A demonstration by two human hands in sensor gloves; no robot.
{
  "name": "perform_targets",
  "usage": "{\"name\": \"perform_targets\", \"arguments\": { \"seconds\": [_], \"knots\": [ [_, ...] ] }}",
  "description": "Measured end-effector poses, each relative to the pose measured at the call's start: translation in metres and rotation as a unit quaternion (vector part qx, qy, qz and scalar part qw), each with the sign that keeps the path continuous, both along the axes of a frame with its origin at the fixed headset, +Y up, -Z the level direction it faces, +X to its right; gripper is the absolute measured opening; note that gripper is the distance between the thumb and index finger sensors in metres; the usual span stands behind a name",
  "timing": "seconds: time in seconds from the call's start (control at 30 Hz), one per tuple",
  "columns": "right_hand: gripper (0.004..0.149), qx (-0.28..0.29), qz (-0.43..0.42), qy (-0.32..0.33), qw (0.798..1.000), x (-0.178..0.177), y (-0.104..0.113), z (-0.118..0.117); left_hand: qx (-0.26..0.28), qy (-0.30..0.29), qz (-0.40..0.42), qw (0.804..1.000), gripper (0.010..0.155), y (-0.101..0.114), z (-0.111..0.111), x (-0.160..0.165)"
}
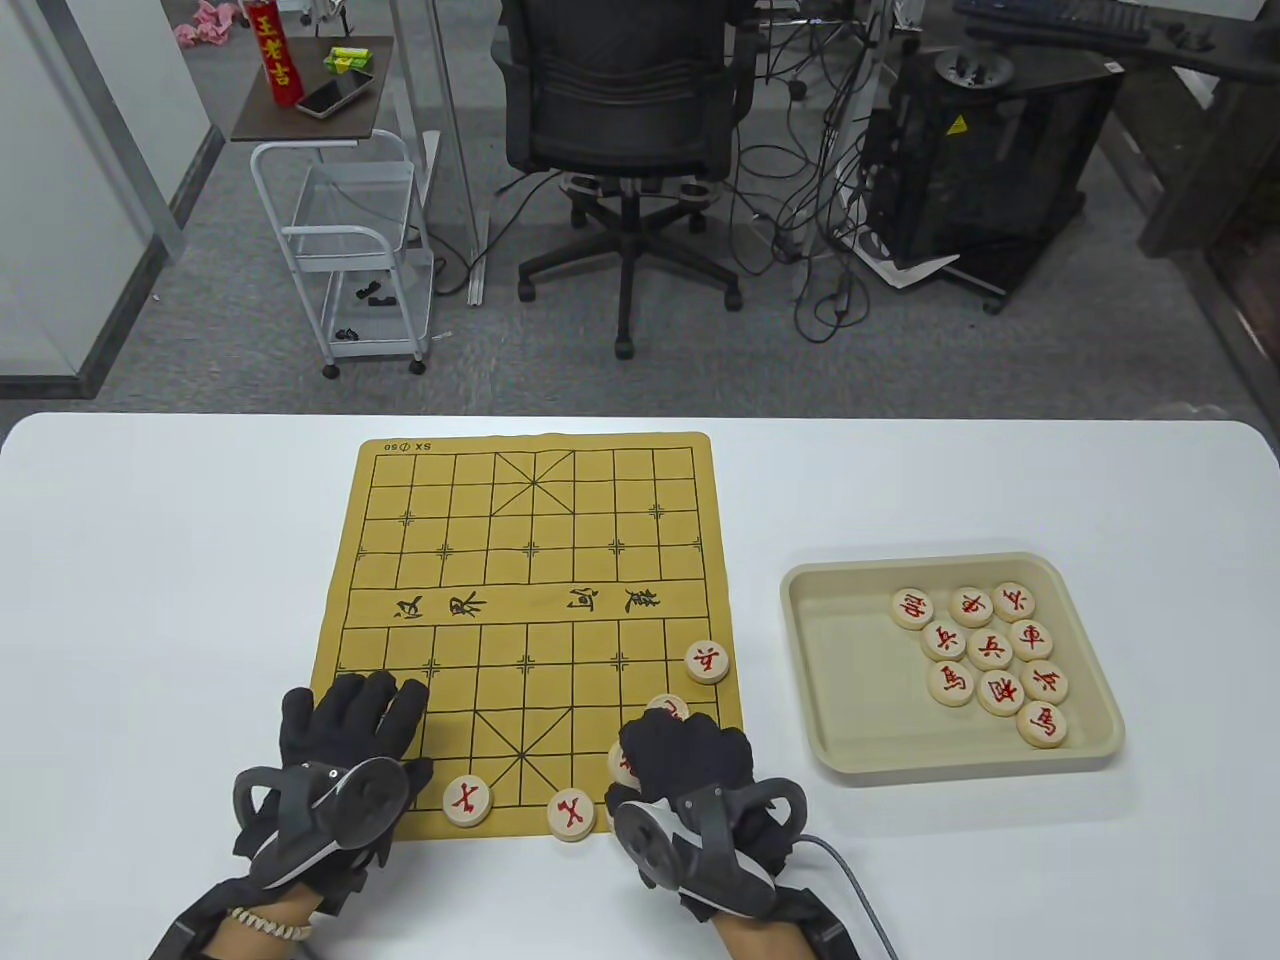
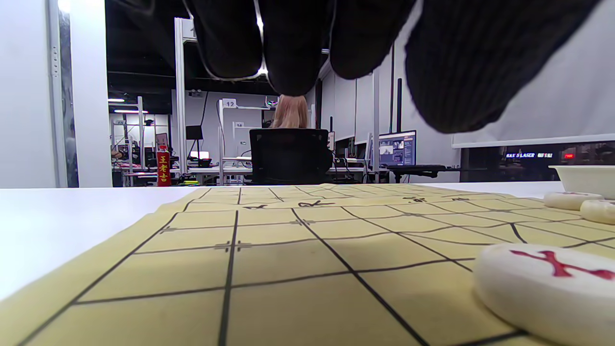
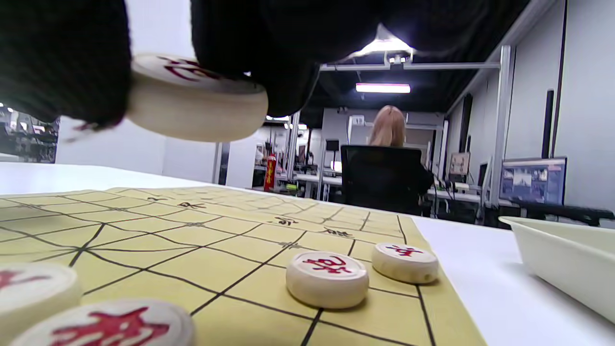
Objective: Set up Chinese chess pieces
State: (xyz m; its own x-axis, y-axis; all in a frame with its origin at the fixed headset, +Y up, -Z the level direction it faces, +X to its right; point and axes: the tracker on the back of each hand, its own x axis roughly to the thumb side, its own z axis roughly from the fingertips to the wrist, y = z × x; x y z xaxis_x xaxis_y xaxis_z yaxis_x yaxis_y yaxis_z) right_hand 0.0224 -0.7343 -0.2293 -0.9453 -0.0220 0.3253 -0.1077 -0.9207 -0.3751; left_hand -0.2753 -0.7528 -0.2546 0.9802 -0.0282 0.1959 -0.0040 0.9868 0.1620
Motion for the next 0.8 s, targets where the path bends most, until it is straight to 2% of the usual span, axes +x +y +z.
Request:
{"name": "perform_targets", "arguments": {
  "seconds": [0.07,0.17,0.23,0.3,0.4,0.5,0.6,0.7,0.8],
  "knots": [
    [0.069,-0.034,-0.025,0.009,0.999,0.003,-0.003,0.001,-0.006,-0.011,-0.001,1.0,0.078,0.0,0.002,0.004],
    [0.069,-0.015,-0.036,0.009,0.999,0.011,-0.001,0.003,-0.024,-0.033,0.025,0.999,0.078,0.002,0.005,0.015],
    [0.07,-0.019,-0.052,0.014,0.998,0.013,0.0,0.005,-0.041,-0.05,0.067,0.996,0.076,0.005,0.007,0.026],
    [0.07,-0.024,-0.061,0.022,0.998,0.012,0.0,0.006,-0.033,-0.082,0.12,0.989,0.074,0.01,0.01,0.038],
    [0.071,-0.014,-0.039,0.034,0.999,0.006,-0.003,0.007,-0.075,-0.101,0.189,0.974,0.074,0.018,0.011,0.061],
    [0.071,-0.016,-0.026,0.039,0.999,0.001,-0.005,0.008,-0.132,-0.094,0.259,0.952,0.073,0.018,0.007,0.084],
    [0.071,-0.008,-0.013,0.047,0.999,-0.004,-0.006,0.011,-0.159,-0.08,0.28,0.943,0.072,0.013,0.0,0.103],
    [0.071,-0.006,-0.014,0.05,0.999,-0.005,-0.006,0.012,-0.173,-0.079,0.284,0.94,0.069,0.008,-0.005,0.118],
    [0.071,0.003,-0.002,0.045,0.999,-0.007,-0.007,0.013,-0.161,-0.068,0.297,0.939,0.061,0.006,-0.007,0.125]
  ]
}}
